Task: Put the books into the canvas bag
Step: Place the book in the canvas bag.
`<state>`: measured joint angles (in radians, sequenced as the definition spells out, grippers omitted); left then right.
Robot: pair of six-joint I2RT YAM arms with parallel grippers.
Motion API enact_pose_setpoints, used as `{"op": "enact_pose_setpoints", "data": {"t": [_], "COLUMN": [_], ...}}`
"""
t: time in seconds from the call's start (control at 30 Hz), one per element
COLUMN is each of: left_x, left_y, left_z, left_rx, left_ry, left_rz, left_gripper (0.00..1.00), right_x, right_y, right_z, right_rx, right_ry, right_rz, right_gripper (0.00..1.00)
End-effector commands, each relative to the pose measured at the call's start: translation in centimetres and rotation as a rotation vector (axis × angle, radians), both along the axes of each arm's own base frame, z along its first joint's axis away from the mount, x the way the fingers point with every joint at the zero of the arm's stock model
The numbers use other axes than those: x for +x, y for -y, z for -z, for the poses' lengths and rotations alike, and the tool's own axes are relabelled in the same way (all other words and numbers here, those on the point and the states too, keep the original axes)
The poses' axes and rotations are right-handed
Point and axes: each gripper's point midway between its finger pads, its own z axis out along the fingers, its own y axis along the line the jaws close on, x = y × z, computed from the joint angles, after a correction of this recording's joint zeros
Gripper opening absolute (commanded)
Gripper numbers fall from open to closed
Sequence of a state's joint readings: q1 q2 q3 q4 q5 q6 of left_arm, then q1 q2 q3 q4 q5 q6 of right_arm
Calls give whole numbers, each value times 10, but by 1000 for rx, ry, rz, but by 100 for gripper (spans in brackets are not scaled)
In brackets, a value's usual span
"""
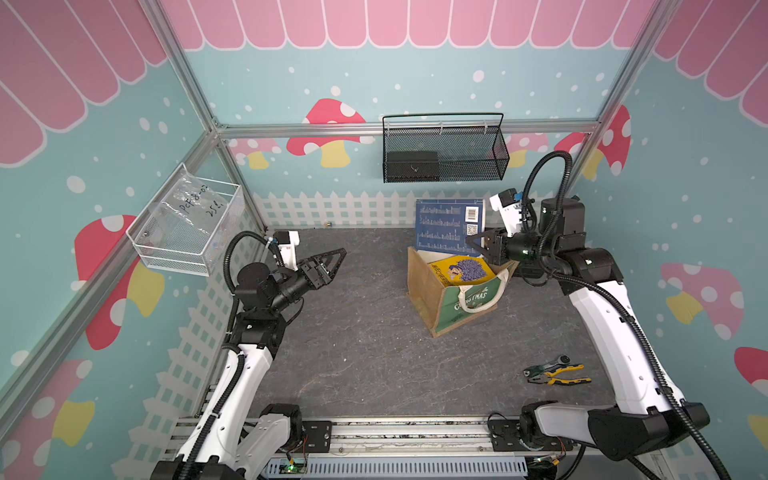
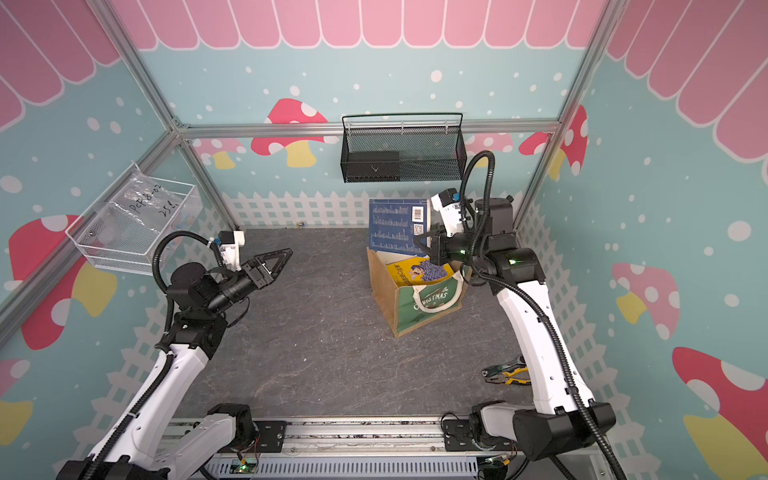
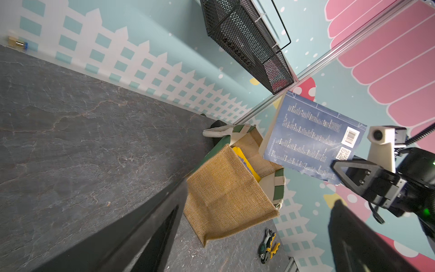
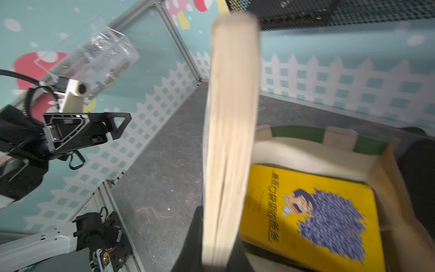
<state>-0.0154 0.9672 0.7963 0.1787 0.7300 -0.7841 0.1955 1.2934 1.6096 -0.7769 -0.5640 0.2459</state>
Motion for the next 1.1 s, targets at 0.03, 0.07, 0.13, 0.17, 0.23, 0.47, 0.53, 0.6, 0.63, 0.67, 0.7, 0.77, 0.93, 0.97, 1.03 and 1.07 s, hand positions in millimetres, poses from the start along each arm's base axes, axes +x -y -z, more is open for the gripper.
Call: {"op": "enact_pose_setpoints", "data": {"t": [0.03, 0.07, 0.13, 0.17, 0.23, 0.47, 0.53, 0.6, 0.63, 0.67, 0.7, 0.77, 0.93, 0.97, 1.03, 1.07], "left_x": [6, 6, 9, 11, 15, 19, 22, 24, 25, 26, 27, 28, 27, 27, 27, 27], "left_y": [-1, -2, -2, -1, 1, 21, 22, 23, 25, 26, 27, 29, 31, 31, 31, 31], "left_z": [3, 5, 12, 15, 17, 25, 29, 34, 37, 39, 41, 43, 43, 44, 45, 46], "left_rx": [12, 15, 22, 29, 38, 116, 110, 106, 103, 103, 103, 100, 100, 104, 107, 107], "left_ry": [19, 17, 5, -4, -17, -25, -28, -35, -40, -43, -45, -49, -46, -48, -53, -56], "left_rz": [-12, -18, -31, -30, -26, -32, -37, -41, -37, -32, -31, -27, -23, -23, -25, -25], "left_gripper": [96, 96, 96, 98, 98, 98, 98, 99, 99, 98, 99, 98, 99, 99, 99, 98], "right_x": [-23, -29, -37, -40, -43, -30, -22, -9, 0, 7, 14, 29, 54, 60, 68, 70], "right_y": [51, 54, 54, 53, 47, -1, -6, -5, -6, -5, -1, 5, 28, 36, 50, 57], "right_z": [38, 40, 49, 57, 71, 123, 141, 151, 152, 156, 161, 180, 223, 223, 216, 211], "right_rx": [-263, -280, -297, -304, -309, -305, -319, -353, -363, -379, -408, -463, -625, -659, -712, -724], "right_ry": [-143, -159, -196, -221, -258, -347, -389, -411, -414, -425, -439, -482, -578, -570, -538, -521], "right_rz": [185, 186, 162, 146, 94, -140, -169, -162, -159, -150, -127, -97, 2, 44, 119, 148], "right_gripper": [0, 0, 0, 0, 0, 0, 0, 0, 0, 0, 0, 0, 6, 7, 7, 7]}}
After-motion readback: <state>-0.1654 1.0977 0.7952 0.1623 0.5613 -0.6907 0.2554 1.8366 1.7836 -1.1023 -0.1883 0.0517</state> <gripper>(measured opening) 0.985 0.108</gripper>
